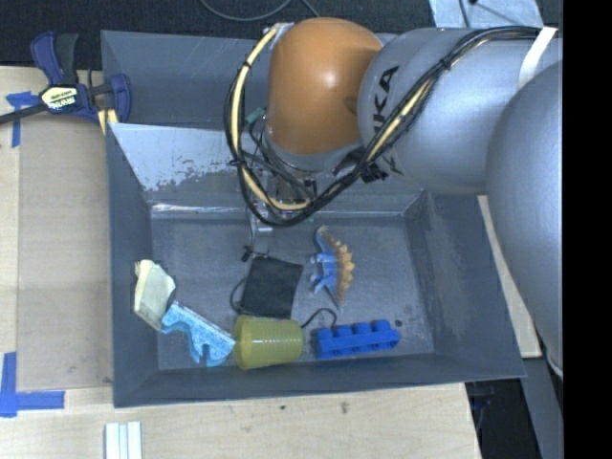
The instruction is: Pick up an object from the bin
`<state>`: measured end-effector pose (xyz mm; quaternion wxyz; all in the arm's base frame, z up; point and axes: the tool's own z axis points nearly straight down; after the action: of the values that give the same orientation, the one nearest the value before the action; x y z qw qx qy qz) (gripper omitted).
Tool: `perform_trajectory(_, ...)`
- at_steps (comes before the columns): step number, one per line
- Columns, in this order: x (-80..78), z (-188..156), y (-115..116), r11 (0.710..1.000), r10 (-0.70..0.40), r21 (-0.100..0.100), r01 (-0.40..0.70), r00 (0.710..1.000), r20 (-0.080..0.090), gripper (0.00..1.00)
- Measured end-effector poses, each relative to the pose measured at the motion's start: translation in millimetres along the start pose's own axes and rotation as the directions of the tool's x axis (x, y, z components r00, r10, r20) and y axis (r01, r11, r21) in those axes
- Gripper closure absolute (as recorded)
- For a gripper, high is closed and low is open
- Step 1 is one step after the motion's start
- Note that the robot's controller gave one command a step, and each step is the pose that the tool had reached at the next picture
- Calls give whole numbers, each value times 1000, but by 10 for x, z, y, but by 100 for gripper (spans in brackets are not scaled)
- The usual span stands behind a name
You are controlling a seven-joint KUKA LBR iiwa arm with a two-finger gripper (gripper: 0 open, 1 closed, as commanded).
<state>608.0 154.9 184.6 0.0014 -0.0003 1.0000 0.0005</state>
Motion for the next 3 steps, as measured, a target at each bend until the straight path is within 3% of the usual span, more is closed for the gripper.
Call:
perform_trajectory(1, 104, 318, -280, 999, -40, -1, 40, 999, 1, 0)
perform_trajectory(2, 206, 571, -419, 988, -151, 2, 151, 988, -1, 0)
perform_trajectory(3, 274, 1135, -846, 958, -288, 0, 288, 958, 6, 100)
